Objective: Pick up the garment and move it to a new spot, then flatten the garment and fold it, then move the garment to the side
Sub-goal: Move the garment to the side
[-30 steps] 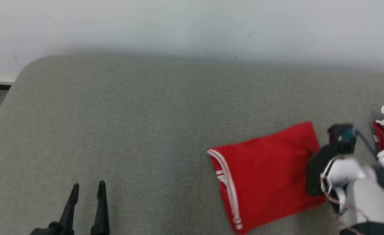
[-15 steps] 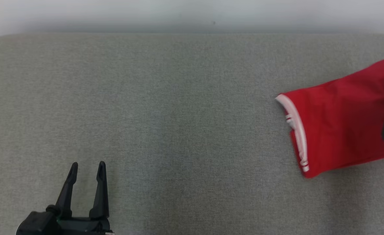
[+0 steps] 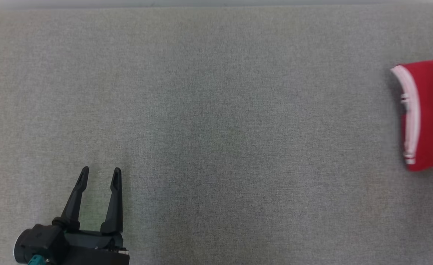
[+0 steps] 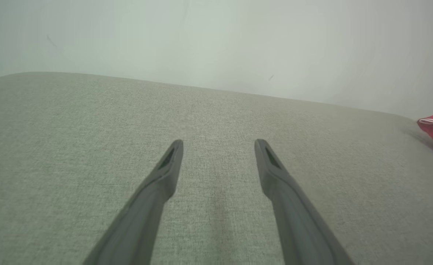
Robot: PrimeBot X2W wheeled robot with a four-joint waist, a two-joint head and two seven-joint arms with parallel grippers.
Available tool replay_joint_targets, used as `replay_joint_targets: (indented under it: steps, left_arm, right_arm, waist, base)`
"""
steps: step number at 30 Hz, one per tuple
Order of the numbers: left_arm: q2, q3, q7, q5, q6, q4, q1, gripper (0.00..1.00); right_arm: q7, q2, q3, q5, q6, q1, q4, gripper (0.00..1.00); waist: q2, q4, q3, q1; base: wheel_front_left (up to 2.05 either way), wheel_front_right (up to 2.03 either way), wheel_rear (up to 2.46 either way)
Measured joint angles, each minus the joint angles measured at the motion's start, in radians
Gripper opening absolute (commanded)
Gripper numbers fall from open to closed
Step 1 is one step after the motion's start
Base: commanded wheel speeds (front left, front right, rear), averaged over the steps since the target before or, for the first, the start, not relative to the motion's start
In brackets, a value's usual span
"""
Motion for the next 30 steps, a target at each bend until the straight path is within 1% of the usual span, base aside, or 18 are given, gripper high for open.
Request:
replay_joint_targets:
  steps: [2, 4, 8, 11, 13, 14, 15, 19, 23, 27, 30]
  left_arm:
    - [0.007, -0.004, 0.000, 0.000, 0.000, 0.003, -0.008, 1.00]
    - [0.012, -0.011, 0.000, 0.000, 0.000, 0.005, -0.014, 1.00]
    - [0.032, -0.029, 0.000, 0.000, 0.000, 0.013, -0.025, 1.00]
    - [0.041, -0.040, 0.000, -0.001, 0.000, 0.014, -0.037, 1.00]
    - [0.046, -0.043, 0.000, -0.002, 0.000, 0.016, -0.038, 1.00]
    - [0.048, -0.043, 0.000, -0.002, 0.000, 0.016, -0.040, 1.00]
    - [0.048, -0.044, 0.000, -0.002, 0.000, 0.017, -0.042, 1.00]
    - [0.053, -0.069, 0.000, 0.011, 0.000, 0.009, -0.050, 1.00]
    - [0.035, -0.044, 0.000, 0.005, 0.000, -0.035, -0.049, 1.00]
    - [0.029, -0.024, 0.000, -0.013, -0.002, -0.063, -0.029, 1.00]
    - [0.021, -0.023, 0.000, -0.020, -0.002, -0.069, -0.024, 1.00]
  right_arm:
    - [-0.021, -0.022, -0.026, -0.025, 0.000, 0.001, 0.014, 0.00]
    - [-0.060, -0.030, -0.044, -0.050, 0.000, 0.001, 0.040, 0.00]
    - [-0.125, -0.030, -0.082, -0.091, 0.000, -0.015, 0.124, 0.00]
    - [-0.187, -0.036, -0.092, -0.160, 0.000, -0.032, 0.169, 0.00]
    - [-0.213, -0.033, -0.106, -0.184, 0.000, -0.044, 0.200, 0.00]
    - [-0.231, -0.033, -0.108, -0.199, 0.000, -0.045, 0.209, 0.25]
    - [-0.236, -0.030, -0.116, -0.216, 0.000, -0.046, 0.219, 1.00]
    - [-0.240, -0.002, -0.142, -0.252, 0.000, -0.043, 0.251, 1.00]
    - [-0.264, 0.010, -0.146, -0.278, 0.000, -0.034, 0.250, 1.00]
    - [-0.290, 0.053, -0.136, -0.258, 0.000, -0.020, 0.252, 1.00]
    - [-0.326, 0.062, -0.117, -0.218, 0.000, -0.016, 0.261, 1.00]
  waist:
    - [0.0000, 0.001, 0.012, -0.0001]
    - [0.0000, 0.002, 0.023, -0.0001]
    - [0.0000, 0.005, 0.045, -0.0001]
    - [0.0000, 0.011, 0.058, 0.0000]
    - [0.0000, 0.018, 0.062, 0.0000]
    - [0.0000, 0.021, 0.063, 0.0000]
    - [-0.0001, 0.025, 0.063, 0.0000]
    - [0.0000, 0.034, 0.056, 0.0000]
    - [-0.0001, 0.036, 0.035, -0.0002]
    - [-0.0001, 0.032, 0.001, -0.0002]
    - [-0.0002, 0.029, -0.021, -0.0002]
  base:
    - [0.00, 0.00, 0.00]
    - [0.00, 0.00, 0.00]
    - [0.00, 0.00, 0.00]
    - [0.00, 0.00, 0.00]
    - [0.00, 0.00, 0.00]
    - [0.00, 0.00, 0.00]
    - [0.00, 0.00, 0.00]
    - [0.00, 0.00, 0.00]
    - [0.00, 0.00, 0.00]
    - [0.00, 0.00, 0.00]
    - [0.00, 0.00, 0.00]
